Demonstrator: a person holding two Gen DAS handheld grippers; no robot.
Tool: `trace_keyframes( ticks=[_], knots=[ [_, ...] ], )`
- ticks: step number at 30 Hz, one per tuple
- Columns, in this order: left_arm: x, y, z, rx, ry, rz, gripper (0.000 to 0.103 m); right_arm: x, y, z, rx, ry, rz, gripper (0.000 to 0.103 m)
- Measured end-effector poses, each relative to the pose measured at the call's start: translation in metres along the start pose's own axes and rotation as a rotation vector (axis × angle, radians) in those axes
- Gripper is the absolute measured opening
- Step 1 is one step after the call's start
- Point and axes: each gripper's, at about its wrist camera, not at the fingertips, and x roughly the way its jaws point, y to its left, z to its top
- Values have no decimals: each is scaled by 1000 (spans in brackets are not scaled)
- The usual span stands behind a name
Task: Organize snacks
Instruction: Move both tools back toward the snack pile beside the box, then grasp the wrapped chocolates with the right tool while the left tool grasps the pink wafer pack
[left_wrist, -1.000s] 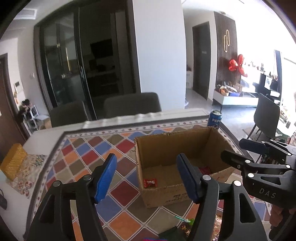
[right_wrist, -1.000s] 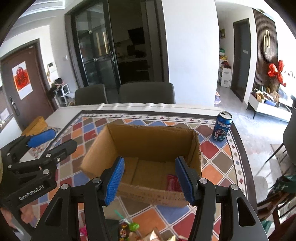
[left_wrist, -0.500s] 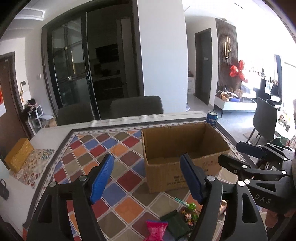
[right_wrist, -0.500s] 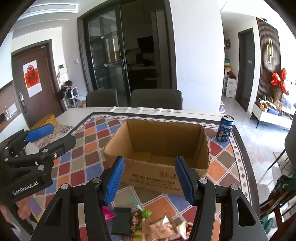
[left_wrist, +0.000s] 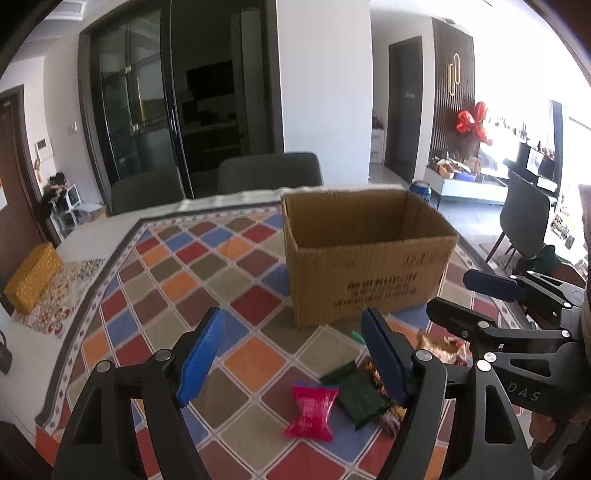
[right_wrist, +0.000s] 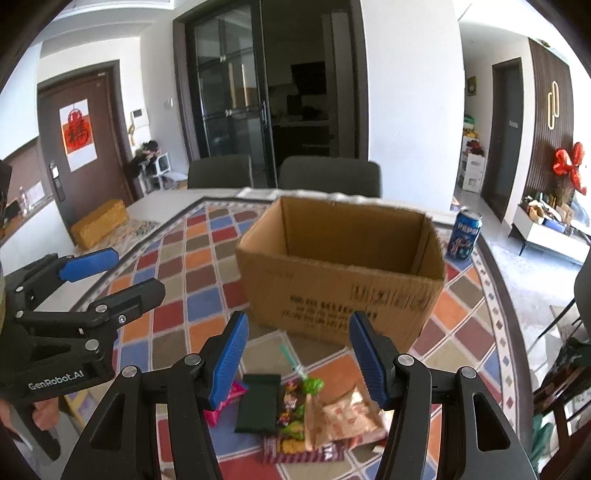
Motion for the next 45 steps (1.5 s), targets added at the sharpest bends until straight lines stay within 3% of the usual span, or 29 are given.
trace_keyframes(
  ticks=[20,30,45],
  knots=[
    [46,8,-61,-58,219,-43,76,56,10,-58,3,222,67,57],
    [73,11,-81,-76,308,-75,74,84,10,-70,14,304,90,44],
    [110,4,-95,-92,410,-127,64,118,3,-80,44,372,98,33]
  ],
)
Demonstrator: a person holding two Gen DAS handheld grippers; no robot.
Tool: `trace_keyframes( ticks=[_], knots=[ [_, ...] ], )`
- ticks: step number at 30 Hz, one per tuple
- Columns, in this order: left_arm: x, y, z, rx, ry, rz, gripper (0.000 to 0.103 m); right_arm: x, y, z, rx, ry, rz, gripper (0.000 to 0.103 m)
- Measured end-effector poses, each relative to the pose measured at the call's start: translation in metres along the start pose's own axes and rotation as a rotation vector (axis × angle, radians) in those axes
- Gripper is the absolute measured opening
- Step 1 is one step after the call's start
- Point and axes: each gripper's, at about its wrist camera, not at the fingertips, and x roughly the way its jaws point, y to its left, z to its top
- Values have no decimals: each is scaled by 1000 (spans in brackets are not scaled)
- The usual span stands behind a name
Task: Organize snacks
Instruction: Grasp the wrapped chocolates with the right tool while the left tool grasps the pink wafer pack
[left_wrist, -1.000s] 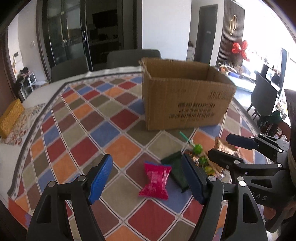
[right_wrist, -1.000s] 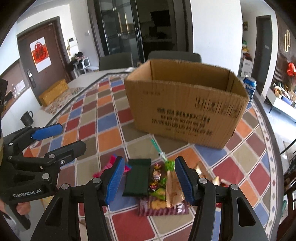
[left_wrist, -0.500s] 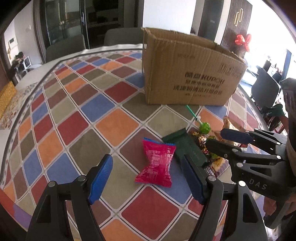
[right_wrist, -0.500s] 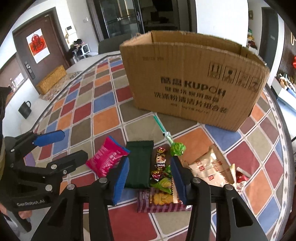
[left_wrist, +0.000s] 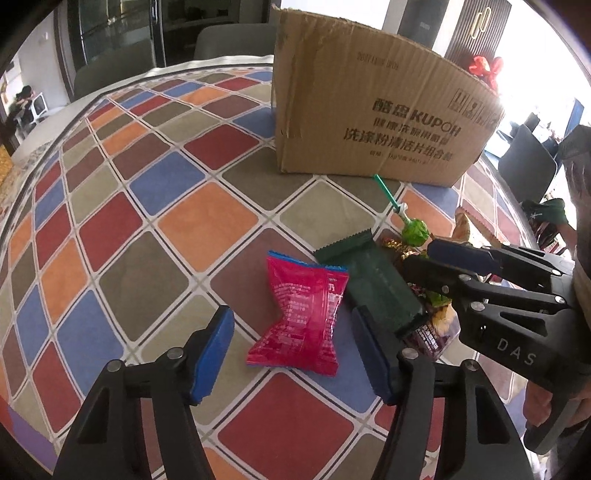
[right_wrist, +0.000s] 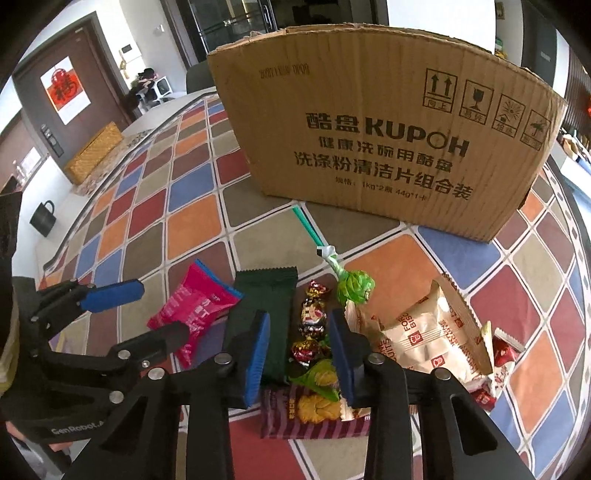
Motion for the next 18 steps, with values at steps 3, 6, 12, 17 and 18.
trace_keyframes(
  ticks=[3,6,12,17,18],
  knots=[
    [6,-1,1,-2,13,-4,61,3,1,3,-4,7,-5,32],
    [14,1,2,-11,33,-12,56,6,4,5,-16,15,-13,32],
    [23,3,1,-21,52,-15,49,13,9,8,-36,29,-33,29],
    [25,2,5,-26,48,-18,40,20,11,12,-44,39,-58,29],
    [25,2,5,-25,48,-19,39,21,10,12,-44,40,-64,29]
  ],
)
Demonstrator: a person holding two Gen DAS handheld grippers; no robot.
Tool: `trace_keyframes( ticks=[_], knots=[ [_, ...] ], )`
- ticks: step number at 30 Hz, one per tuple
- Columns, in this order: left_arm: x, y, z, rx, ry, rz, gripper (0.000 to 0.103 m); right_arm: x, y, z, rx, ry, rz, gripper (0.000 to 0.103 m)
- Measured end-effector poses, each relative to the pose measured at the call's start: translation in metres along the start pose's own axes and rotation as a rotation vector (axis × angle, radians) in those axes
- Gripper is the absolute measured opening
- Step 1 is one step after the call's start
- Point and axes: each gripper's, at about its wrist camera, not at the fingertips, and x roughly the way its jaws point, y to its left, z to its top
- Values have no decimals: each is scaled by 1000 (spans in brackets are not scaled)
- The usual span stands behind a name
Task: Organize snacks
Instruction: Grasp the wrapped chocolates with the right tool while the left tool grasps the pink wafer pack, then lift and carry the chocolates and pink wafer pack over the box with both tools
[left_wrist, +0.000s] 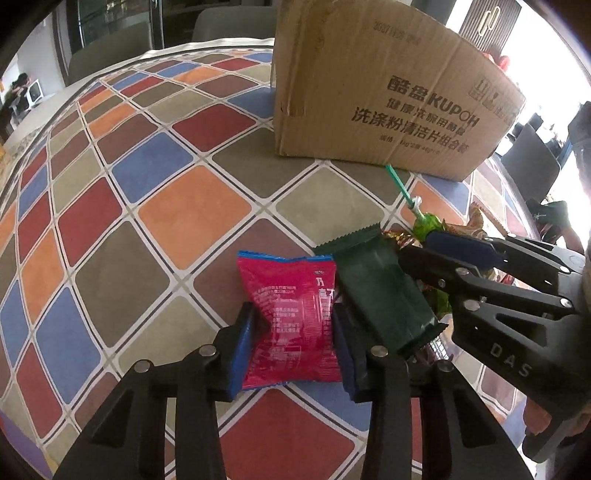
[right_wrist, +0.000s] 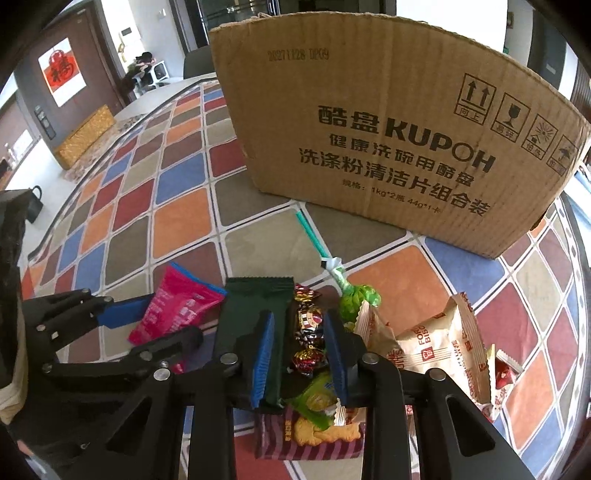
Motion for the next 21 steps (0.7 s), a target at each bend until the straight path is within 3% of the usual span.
trace_keyframes(
  ticks=[9,21],
  knots=[
    [-6,-3,4,-10,-18,-13,38,9,-7,1,19,18,4,23],
    [-39,-13,9,-8,-103,-10,38,-18,-11,-4,57,-52,53,23]
  ],
)
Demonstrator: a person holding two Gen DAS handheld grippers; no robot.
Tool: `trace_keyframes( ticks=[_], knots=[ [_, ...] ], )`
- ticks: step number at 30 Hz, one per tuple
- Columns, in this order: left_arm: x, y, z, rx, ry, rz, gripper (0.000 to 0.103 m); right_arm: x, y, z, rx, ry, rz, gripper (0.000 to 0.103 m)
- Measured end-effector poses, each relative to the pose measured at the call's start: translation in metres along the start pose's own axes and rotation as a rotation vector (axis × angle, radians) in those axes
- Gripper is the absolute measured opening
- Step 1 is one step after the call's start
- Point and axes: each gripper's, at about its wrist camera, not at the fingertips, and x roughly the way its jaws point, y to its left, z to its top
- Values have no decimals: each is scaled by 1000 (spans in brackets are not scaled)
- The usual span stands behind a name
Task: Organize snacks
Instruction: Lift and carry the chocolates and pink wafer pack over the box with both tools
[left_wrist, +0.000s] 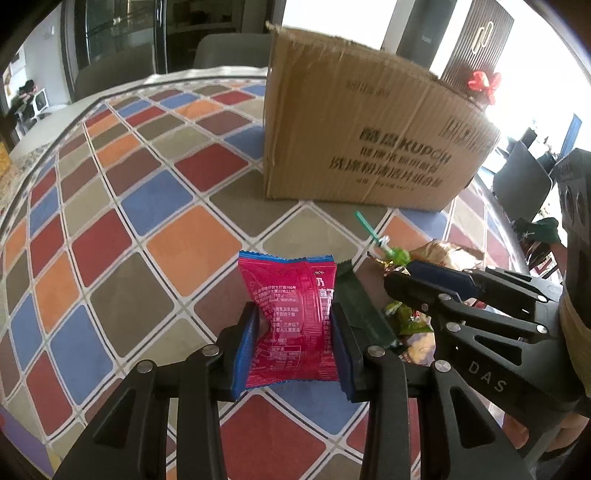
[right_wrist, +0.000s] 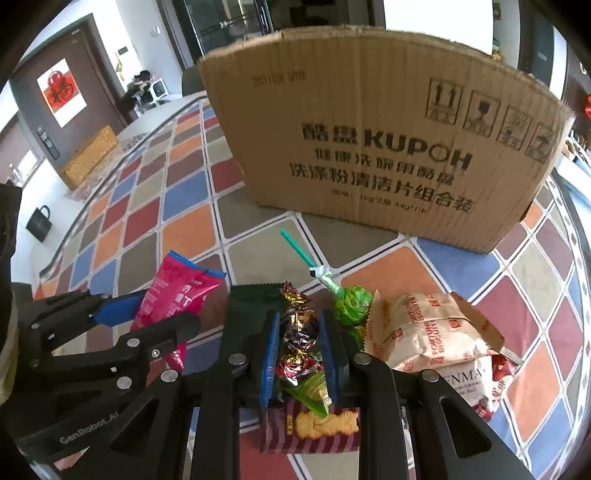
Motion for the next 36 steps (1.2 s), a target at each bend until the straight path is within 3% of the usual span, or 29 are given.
trace_keyframes(
  ticks=[18,36],
  knots=[
    [-70,-20,20,31,-190,-7,37,-80,-1,10,13,-205,12,23],
    [-123,-52,64,105,-368,-8,37,-147,-11,39,7,-409,-16,23]
  ],
)
